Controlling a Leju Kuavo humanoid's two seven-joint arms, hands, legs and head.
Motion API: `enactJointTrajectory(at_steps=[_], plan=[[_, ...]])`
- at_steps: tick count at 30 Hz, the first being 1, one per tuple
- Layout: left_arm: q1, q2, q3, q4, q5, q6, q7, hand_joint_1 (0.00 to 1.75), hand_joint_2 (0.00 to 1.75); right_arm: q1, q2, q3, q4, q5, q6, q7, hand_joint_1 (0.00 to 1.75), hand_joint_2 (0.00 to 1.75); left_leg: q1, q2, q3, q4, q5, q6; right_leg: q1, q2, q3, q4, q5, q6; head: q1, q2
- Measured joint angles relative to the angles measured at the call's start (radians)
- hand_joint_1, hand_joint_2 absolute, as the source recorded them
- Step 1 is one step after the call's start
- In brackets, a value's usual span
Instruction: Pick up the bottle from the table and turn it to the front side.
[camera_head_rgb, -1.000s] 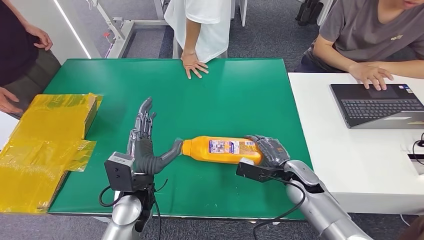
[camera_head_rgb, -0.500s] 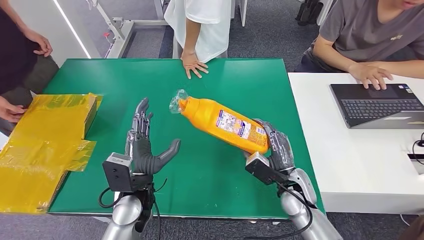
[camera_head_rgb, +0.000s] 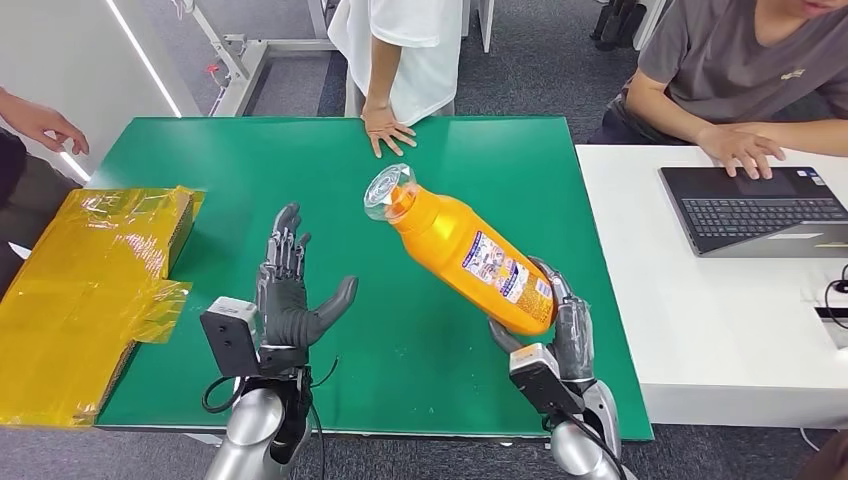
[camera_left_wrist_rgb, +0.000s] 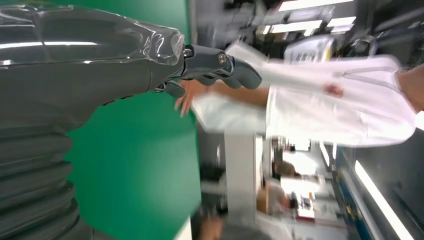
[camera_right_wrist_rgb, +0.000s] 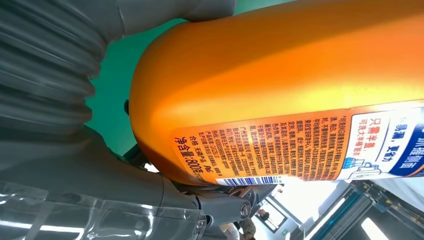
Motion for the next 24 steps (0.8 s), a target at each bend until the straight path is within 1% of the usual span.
enactJointTrajectory(at_steps=[1,4,5,7,10,14,18,20,24], plan=[[-0.001,0.0,0.0,0.003,0.059,-0.059,-0.002,0.0,1.75,0.0,0.005,0.002,-0.001,0.002,0.005,-0.002,1.75,1.75,0.0,0.0,0.0,0.0,0.0,0.0,0.0,0.0,0.0,0.0,0.0,0.0,0.0,0.0],[-0.004,0.002,0.0,0.007,0.229,-0.276,0.008,0.0,1.75,-0.017,0.012,0.008,0.006,0.027,0.043,-0.003,1.75,1.75,0.0,0.0,0.0,0.0,0.0,0.0,0.0,0.0,0.0,0.0,0.0,0.0,0.0,0.0],[-0.005,0.002,0.0,0.008,0.26,-0.33,0.017,0.0,1.75,-0.026,0.013,0.009,0.011,0.036,0.056,-0.005,1.75,1.75,0.0,0.0,0.0,0.0,0.001,0.0,0.0,0.0,0.0,0.0,0.0,0.0,0.0,0.0],[-0.008,0.001,0.0,0.01,0.291,-0.395,0.036,0.0,1.75,-0.042,0.016,0.01,0.023,0.05,0.075,-0.01,1.75,1.75,0.0,0.0,0.0,0.0,0.001,0.0,0.0,0.0,0.0,0.0,0.0,0.0,0.0,0.0],[-0.013,0.0,0.0,0.017,0.319,-0.453,0.057,0.0,1.75,-0.067,0.021,0.014,0.045,0.059,0.097,-0.018,1.75,1.75,0.0,0.0,0.0,0.0,0.001,0.0,0.0,0.0,0.0,0.0,0.001,0.0,0.0,0.0],[-0.024,-0.006,0.0,0.028,0.337,-0.49,0.068,0.0,1.75,-0.094,0.027,0.02,0.072,0.062,0.11,-0.021,1.75,1.75,0.0,0.0,0.0,0.0,0.001,0.0,0.0,0.0,0.0,0.0,0.001,0.0,0.0,0.0],[-0.03,-0.009,0.0,0.037,0.345,-0.547,0.079,0.0,1.75,-0.116,0.034,0.028,0.097,0.074,0.124,-0.025,1.75,1.75,0.0,0.0,0.0,0.0,0.001,0.0,0.0,0.0,0.0,0.0,0.001,0.0,0.0,0.0],[-0.033,-0.012,0.0,0.041,0.339,-0.562,0.084,0.0,1.75,-0.13,0.038,0.032,0.113,0.079,0.131,-0.028,1.75,1.75,0.0,0.0,0.0,0.0,0.001,0.0,0.0,0.0,0.0,0.0,0.001,0.0,0.0,0.0],[-0.041,-0.015,0.001,0.048,0.325,-0.562,0.086,0.0,1.75,-0.154,0.046,0.04,0.141,0.081,0.145,-0.03,1.75,1.75,0.0,0.0,0.0,0.0,0.001,0.0,0.0,0.0,0.0,0.0,0.001,0.0,0.0,0.0]])
